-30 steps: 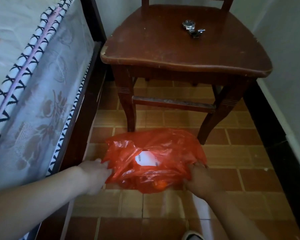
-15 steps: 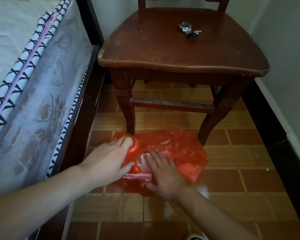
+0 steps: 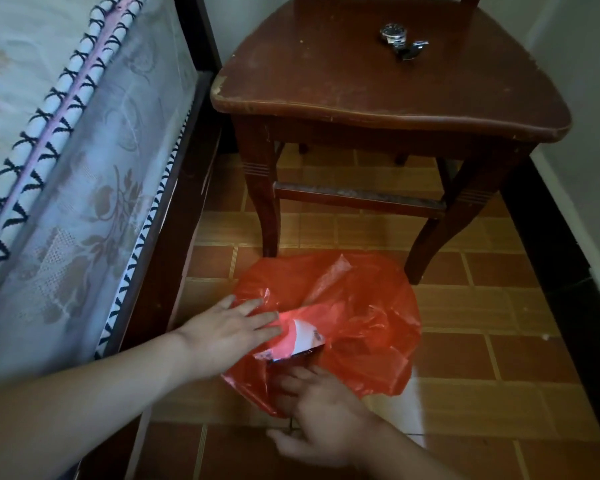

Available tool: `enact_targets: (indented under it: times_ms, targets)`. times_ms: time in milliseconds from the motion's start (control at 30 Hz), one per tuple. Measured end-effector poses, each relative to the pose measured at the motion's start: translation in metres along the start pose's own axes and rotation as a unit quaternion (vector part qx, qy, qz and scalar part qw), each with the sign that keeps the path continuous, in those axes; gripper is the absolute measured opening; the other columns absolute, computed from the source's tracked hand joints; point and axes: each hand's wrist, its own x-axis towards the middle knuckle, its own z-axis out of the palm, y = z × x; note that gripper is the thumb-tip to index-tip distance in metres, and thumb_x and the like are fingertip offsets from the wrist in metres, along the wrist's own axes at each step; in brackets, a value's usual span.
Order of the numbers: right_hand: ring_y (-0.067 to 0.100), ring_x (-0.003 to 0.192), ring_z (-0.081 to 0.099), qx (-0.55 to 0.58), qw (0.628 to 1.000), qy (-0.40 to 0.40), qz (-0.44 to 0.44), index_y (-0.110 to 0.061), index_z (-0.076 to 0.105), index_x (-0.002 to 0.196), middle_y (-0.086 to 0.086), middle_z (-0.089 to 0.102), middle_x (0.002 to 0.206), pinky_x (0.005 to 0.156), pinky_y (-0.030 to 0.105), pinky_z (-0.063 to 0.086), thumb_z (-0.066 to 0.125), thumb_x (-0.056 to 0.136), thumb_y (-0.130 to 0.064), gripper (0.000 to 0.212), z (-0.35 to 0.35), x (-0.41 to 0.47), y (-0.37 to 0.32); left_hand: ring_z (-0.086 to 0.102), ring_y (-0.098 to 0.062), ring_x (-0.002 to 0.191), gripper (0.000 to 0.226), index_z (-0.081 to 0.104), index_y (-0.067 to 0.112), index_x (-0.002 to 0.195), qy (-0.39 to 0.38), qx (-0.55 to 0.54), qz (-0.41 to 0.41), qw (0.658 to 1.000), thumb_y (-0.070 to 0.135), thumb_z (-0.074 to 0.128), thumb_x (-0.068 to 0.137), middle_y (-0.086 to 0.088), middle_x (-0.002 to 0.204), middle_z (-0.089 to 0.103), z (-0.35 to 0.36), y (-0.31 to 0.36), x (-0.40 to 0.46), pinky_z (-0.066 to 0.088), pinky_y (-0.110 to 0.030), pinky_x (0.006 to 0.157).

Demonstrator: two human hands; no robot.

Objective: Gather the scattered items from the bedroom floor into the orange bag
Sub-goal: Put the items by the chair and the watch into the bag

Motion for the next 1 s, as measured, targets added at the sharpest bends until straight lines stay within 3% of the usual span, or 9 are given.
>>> enact_targets:
  times_ms: [100, 167, 333, 433, 633, 733, 867, 933, 1000]
  targets:
    - [0.024, 0.117, 0.056, -0.036, 0.987, 0.156, -0.03, -0.018, 0.072, 0.105, 0.002, 0.065, 0.12, 0.1, 0.045, 0.045, 0.049, 0.101, -0.049, 0.039, -0.032, 0.005, 0.008, -0.005, -0.028, 0.157, 0.065, 0.016, 0.027, 0.162, -0.033, 0.009, -0.011, 0.999, 0.02, 0.04, 0.102, 0.002, 0.171, 0.008, 0.013, -0.001, 0.004, 0.007, -0.055, 0.125]
    - [0.024, 0.136, 0.047, -0.094, 0.979, 0.18, 0.014, -0.021, 0.067, 0.124, 0.003, 0.058, 0.14, 0.111, 0.048, 0.036, 0.048, 0.101, -0.046, 0.039, -0.057, 0.021, 0.029, -0.006, -0.03, 0.157, 0.058, 0.023, 0.024, 0.16, -0.024, 0.016, -0.025, 0.999, 0.038, 0.032, 0.105, -0.001, 0.169, 0.016, 0.018, -0.003, 0.008, 0.003, -0.056, 0.126]
    - [0.032, 0.159, -0.001, -0.165, 0.97, -0.1, 0.149, -0.026, 0.024, 0.162, 0.005, 0.012, 0.172, 0.124, 0.063, -0.001, 0.032, 0.107, -0.048, 0.061, -0.058, 0.045, 0.119, -0.012, -0.032, 0.156, 0.081, 0.011, 0.023, 0.163, -0.043, 0.027, -0.112, 0.992, 0.072, 0.016, 0.098, -0.004, 0.171, 0.007, 0.02, -0.022, 0.023, 0.001, -0.059, 0.124]
    - [0.031, 0.159, -0.004, -0.168, 0.959, -0.115, 0.196, -0.022, 0.011, 0.165, 0.004, 0.004, 0.173, 0.125, 0.061, -0.003, 0.033, 0.106, -0.042, 0.066, -0.052, 0.041, 0.16, -0.011, -0.033, 0.156, 0.1, 0.002, 0.019, 0.163, -0.06, 0.012, -0.167, 0.984, 0.083, 0.022, 0.089, -0.005, 0.171, 0.002, 0.024, -0.03, 0.033, 0.002, -0.062, 0.124]
    - [0.03, 0.159, -0.007, -0.159, 0.933, -0.159, 0.28, -0.018, 0.003, 0.165, 0.003, -0.003, 0.173, 0.125, 0.061, -0.003, 0.047, 0.101, -0.055, 0.086, -0.033, 0.04, 0.206, -0.011, -0.035, 0.156, 0.126, -0.005, 0.013, 0.162, -0.074, -0.007, -0.224, 0.972, 0.093, 0.04, 0.075, -0.007, 0.171, -0.002, 0.028, -0.041, 0.056, 0.002, -0.065, 0.122]
    - [0.032, 0.159, -0.004, -0.175, 0.917, -0.163, 0.32, -0.017, 0.006, 0.165, 0.004, 0.0, 0.173, 0.124, 0.064, 0.003, 0.04, 0.106, -0.045, 0.074, -0.03, 0.035, 0.226, -0.012, -0.037, 0.155, 0.13, -0.007, 0.012, 0.162, -0.088, 0.01, -0.265, 0.96, 0.092, 0.046, 0.073, -0.008, 0.171, -0.003, 0.027, -0.045, 0.065, 0.004, -0.067, 0.121]
    - [0.03, 0.158, 0.007, -0.113, 0.932, -0.077, 0.337, -0.02, 0.024, 0.161, 0.005, 0.015, 0.171, 0.124, 0.063, 0.011, 0.047, 0.102, -0.031, 0.065, -0.045, 0.024, 0.219, -0.007, -0.033, 0.157, 0.127, -0.003, 0.017, 0.163, -0.021, -0.103, -0.289, 0.952, 0.085, 0.057, 0.074, -0.004, 0.171, 0.002, 0.02, -0.042, 0.072, 0.006, -0.066, 0.122]
    - [0.024, 0.157, 0.015, -0.053, 0.964, 0.03, 0.259, -0.026, 0.031, 0.159, 0.002, 0.025, 0.168, 0.125, 0.059, 0.013, 0.047, 0.095, -0.039, 0.068, -0.047, 0.025, 0.187, -0.004, -0.029, 0.157, 0.124, -0.002, 0.02, 0.163, 0.042, -0.158, -0.28, 0.946, 0.081, 0.061, 0.075, -0.001, 0.171, 0.005, 0.019, -0.032, 0.07, 0.006, -0.064, 0.123]
    - [0.019, 0.157, 0.015, 0.012, 0.984, 0.062, 0.168, -0.032, 0.032, 0.158, -0.003, 0.026, 0.168, 0.126, 0.056, 0.011, 0.044, 0.093, -0.053, 0.069, -0.039, 0.032, 0.15, -0.004, -0.027, 0.157, 0.124, -0.003, 0.021, 0.163, 0.083, -0.189, -0.282, 0.937, 0.078, 0.064, 0.075, 0.0, 0.171, 0.004, 0.023, -0.02, 0.066, 0.006, -0.063, 0.122]
